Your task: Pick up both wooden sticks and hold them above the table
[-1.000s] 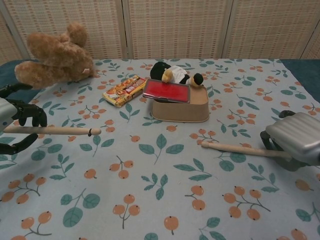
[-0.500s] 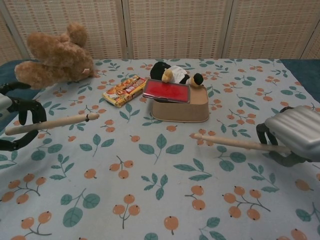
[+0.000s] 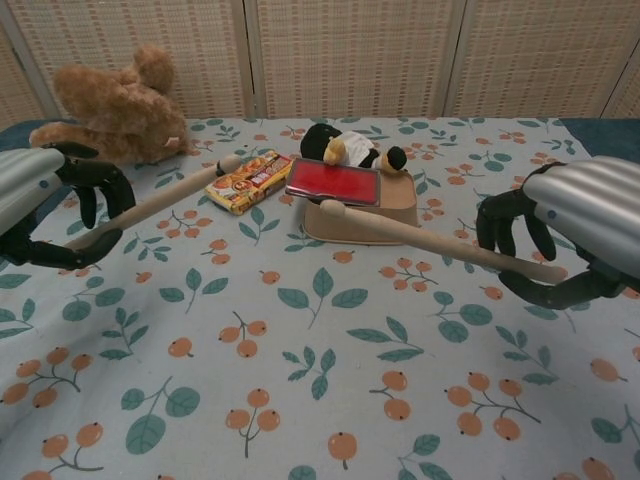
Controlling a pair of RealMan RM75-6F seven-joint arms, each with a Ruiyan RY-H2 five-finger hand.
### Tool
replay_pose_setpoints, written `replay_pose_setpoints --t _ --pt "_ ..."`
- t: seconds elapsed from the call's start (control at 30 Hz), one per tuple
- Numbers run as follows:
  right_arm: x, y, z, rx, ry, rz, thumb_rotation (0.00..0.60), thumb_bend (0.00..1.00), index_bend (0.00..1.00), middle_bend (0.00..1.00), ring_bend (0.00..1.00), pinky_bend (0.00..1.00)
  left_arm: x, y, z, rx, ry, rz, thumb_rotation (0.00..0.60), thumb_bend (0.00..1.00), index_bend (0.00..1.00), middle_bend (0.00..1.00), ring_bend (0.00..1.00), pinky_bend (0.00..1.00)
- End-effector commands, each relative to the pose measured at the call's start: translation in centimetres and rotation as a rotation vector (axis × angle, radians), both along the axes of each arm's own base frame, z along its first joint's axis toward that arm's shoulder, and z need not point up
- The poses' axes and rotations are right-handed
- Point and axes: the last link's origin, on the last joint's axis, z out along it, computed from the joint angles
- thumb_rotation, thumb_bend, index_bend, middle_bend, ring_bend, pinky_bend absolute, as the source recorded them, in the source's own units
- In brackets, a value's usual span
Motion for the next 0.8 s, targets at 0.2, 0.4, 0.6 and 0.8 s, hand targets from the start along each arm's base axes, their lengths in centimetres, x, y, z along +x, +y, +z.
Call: replay_pose_setpoints --t 0.2,0.4,0.6,0.8 --pt "2.7 -0.1 0.3 0.035 -0.068 0.057 0.6 0.4 0.99 0.91 0.6 0.25 5.3 -1.2 -1.3 -0.036 0.093 -0.023 0.6 0.56 0.86 0.91 0.54 0.14" --pt "2.9 -1.0 0.1 0.089 -0.103 -0.004 0.6 0.4 0.99 0.91 0.6 0.25 7.2 -2.2 -1.8 -0.013 0.111 0.002 0.6 0.56 0.86 0.91 0.54 0.15" --pt "2.5 -1.8 0.1 0.132 -0.111 -0.041 0.6 0.4 0.99 0.91 0.6 0.25 7.7 -2.5 -1.7 -0.024 0.08 0.057 0.6 0.56 0.86 0.92 0.56 0.17" --pt "2.5 -2.2 -0.5 0.23 -0.126 -0.068 0.6 0.41 0.99 0.91 0.6 0.25 7.9 -2.6 -1.9 -0.016 0.091 0.063 0.6 0.57 0.86 0.92 0.56 0.17"
